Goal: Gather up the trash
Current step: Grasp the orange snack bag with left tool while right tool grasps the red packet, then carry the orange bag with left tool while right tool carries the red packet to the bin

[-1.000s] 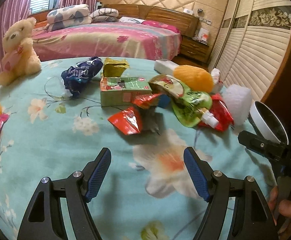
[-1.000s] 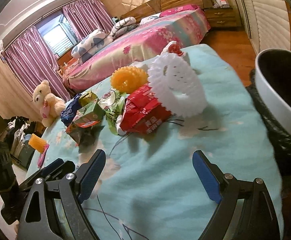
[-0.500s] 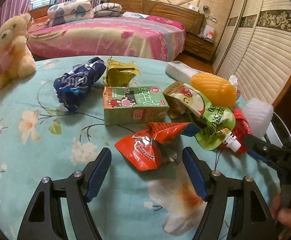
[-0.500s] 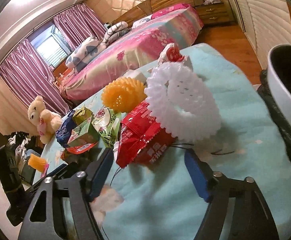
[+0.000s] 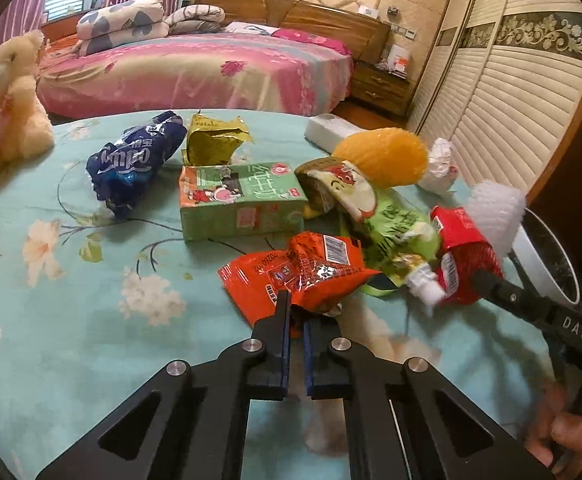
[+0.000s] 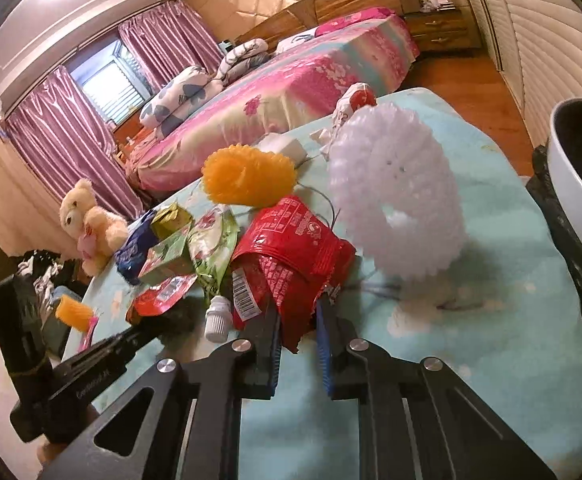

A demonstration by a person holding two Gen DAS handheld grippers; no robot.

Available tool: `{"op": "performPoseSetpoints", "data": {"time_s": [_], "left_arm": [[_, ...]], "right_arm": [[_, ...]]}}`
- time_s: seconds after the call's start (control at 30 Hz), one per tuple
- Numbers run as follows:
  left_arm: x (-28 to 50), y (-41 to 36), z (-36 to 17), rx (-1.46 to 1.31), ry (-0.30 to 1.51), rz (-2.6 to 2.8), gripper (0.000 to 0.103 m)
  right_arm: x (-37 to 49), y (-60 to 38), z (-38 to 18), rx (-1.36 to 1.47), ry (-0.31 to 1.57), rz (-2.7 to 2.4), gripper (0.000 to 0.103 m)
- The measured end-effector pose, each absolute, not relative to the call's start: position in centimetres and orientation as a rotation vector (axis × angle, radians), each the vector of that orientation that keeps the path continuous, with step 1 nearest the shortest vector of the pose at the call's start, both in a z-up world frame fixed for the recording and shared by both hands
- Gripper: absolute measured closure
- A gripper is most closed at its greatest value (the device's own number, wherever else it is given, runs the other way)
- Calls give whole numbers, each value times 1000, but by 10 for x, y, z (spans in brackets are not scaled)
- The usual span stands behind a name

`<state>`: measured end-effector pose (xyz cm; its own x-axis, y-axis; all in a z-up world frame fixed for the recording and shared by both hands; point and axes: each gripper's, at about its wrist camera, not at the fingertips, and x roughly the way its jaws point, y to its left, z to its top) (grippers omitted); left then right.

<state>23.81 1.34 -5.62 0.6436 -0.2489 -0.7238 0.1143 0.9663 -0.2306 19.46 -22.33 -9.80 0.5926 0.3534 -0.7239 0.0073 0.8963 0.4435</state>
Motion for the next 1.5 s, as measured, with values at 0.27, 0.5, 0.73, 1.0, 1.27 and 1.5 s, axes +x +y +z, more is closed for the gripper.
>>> {"op": "performPoseSetpoints", "data": {"time_s": [0.27,0.5,0.73,1.0,1.27,1.5], "left_arm": [[206,-1,-45,-166,827,-276,100],[192,-27,-35,-137,821,-352,100],[191,-58,-34,-119,832,-417,100],[198,-95,-32,-98,844,-494,100],[208,-126,-29,-66,834,-537,100],[222,-148,-22,-49,816,-567,100]], "right_arm": [[157,-229,-85,407,909,229,89],[133,-248,-76,411,889,190,89],[115,-274,-69,423,859,125,89],[105,-306,-62,443,827,56,89],[100,-337,-55,458,798,-1,89],[104,-363,-48,461,774,-52,89]]}}
